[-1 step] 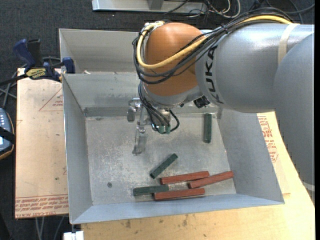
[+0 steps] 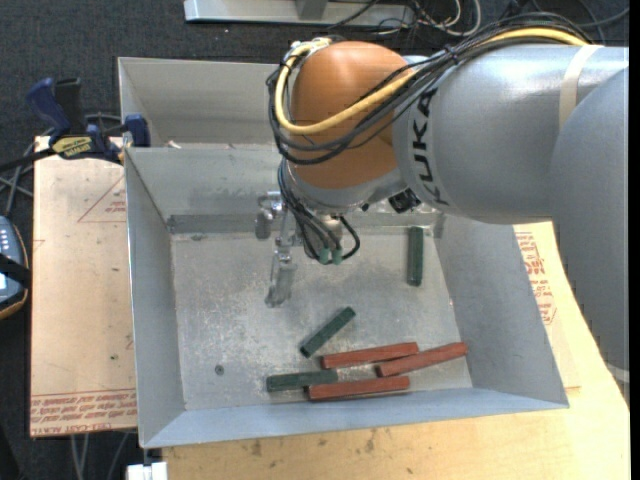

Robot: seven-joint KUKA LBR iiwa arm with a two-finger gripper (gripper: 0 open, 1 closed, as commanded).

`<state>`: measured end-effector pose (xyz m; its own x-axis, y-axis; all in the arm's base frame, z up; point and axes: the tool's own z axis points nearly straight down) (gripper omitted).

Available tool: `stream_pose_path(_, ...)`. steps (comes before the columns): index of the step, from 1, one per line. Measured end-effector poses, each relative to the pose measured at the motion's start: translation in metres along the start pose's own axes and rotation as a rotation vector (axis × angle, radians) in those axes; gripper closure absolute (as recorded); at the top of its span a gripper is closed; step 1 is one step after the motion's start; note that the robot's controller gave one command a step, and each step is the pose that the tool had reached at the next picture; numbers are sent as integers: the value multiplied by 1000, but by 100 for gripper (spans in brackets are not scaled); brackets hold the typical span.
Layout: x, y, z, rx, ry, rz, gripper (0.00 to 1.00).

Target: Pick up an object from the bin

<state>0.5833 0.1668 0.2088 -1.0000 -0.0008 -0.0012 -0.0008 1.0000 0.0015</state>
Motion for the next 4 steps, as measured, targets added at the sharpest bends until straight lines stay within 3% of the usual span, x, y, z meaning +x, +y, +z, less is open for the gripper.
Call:
stream_pose_path(1,39,-14,30,-2,-8,-137,0)
stream_pose_path(2,74,-28,80,1,5,-369,0)
stream_pose_path(3,75,-100,81,0,1,-395,0)
stream_pose_path(4,90,-89,114,3,0,-479,0)
